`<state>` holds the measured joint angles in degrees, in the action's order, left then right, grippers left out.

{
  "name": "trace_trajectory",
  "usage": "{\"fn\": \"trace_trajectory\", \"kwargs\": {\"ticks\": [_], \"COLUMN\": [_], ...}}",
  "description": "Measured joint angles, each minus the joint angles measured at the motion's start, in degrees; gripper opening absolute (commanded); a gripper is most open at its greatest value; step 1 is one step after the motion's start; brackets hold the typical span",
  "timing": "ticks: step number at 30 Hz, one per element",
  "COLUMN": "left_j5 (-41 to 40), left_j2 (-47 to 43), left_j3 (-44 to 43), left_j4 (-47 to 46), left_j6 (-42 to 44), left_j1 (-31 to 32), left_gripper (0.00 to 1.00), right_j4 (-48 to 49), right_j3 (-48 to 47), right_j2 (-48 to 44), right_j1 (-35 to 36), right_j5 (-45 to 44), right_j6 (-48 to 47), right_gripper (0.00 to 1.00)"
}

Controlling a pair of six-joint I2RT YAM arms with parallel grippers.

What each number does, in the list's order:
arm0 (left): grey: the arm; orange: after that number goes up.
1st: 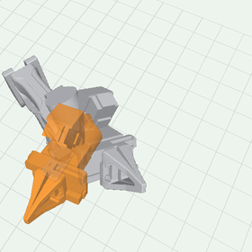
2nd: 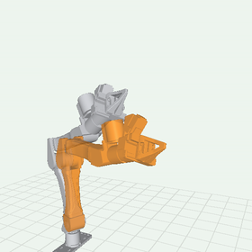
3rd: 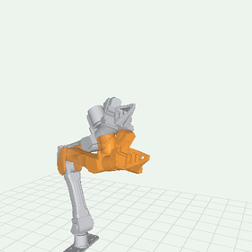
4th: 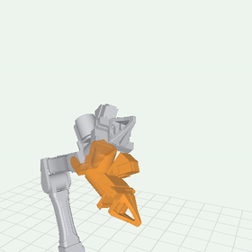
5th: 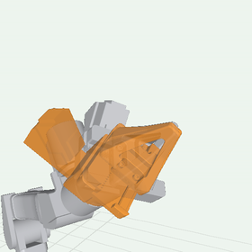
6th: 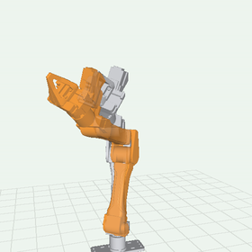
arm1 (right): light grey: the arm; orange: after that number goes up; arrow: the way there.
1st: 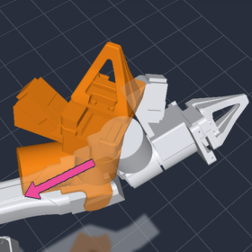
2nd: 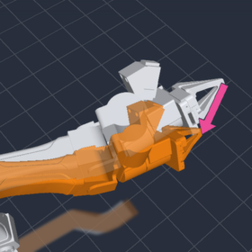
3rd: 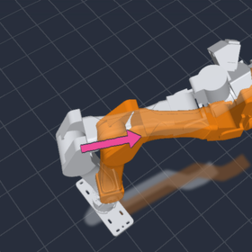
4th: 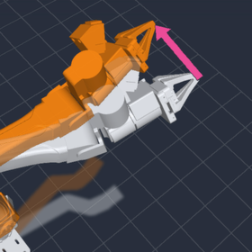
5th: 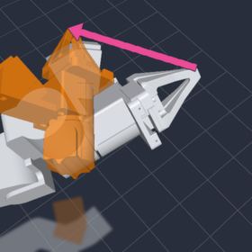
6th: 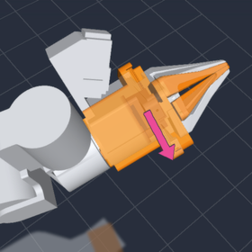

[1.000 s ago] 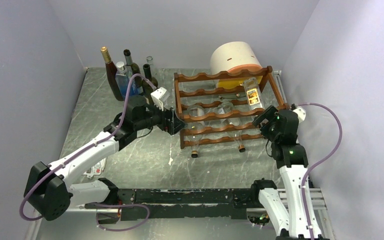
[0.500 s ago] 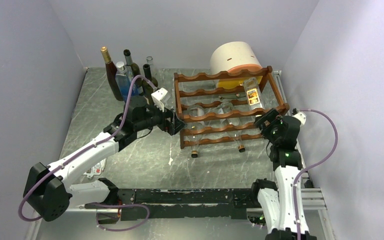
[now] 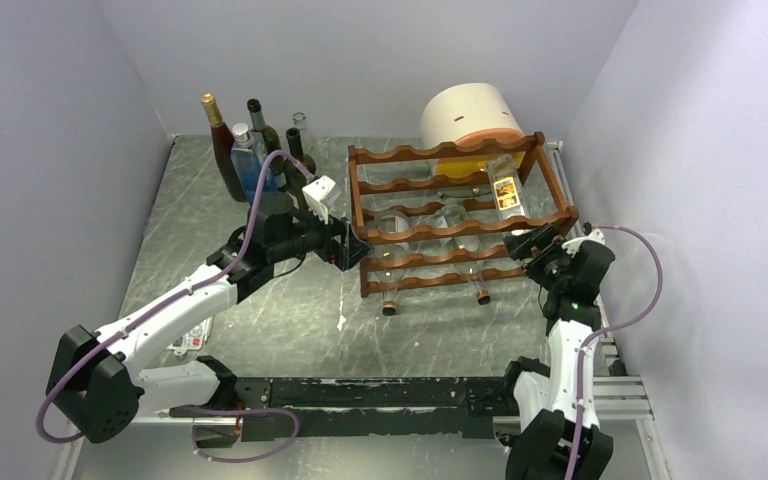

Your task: Take the wine bottle off the wine rack

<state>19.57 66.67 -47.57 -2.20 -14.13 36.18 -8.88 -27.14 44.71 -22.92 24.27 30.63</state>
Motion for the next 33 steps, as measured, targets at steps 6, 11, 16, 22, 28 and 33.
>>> {"fn": "trace_trajectory", "kwargs": {"ticks": [6,11,16,22,28,33], "left_j5": [0.0,0.1,0.1,0.1,0.1,0.1], "left_j2": [0.0,0.0,0.0,0.0,-0.2,-0.2], "left_j3": [0.0,0.0,0.1,0.2,0.5,0.5], "left_j4": [0.0,0.0,-0.1,-0.3,-0.8,-0.8], "left_j6": [0.0,0.0,0.0,0.0,0.0,0.0], "left_j1": [0.0,0.0,0.0,0.0,0.0,0.0], "left_gripper": [0.94,0.93,0.93,0.93,0.93,0.93], "right_j4": [8.3,18.1,22.6,28.0,32.3,34.4], "right_j3": [5.6,9.6,9.9,9.9,11.1,11.8], "right_j2": [3.0,6.4,8.1,11.8,13.0,14.6], "right_j1": [-6.9,-12.6,-13.4,-13.4,-13.5,-13.8], "right_j5": [10.5,21.4,26.8,29.2,29.6,30.2], "right_j6": [1.0,3.9,4.8,6.4,7.9,9.0], "right_gripper": [0.91,0.90,0.90,0.76,0.67,0.50]}}
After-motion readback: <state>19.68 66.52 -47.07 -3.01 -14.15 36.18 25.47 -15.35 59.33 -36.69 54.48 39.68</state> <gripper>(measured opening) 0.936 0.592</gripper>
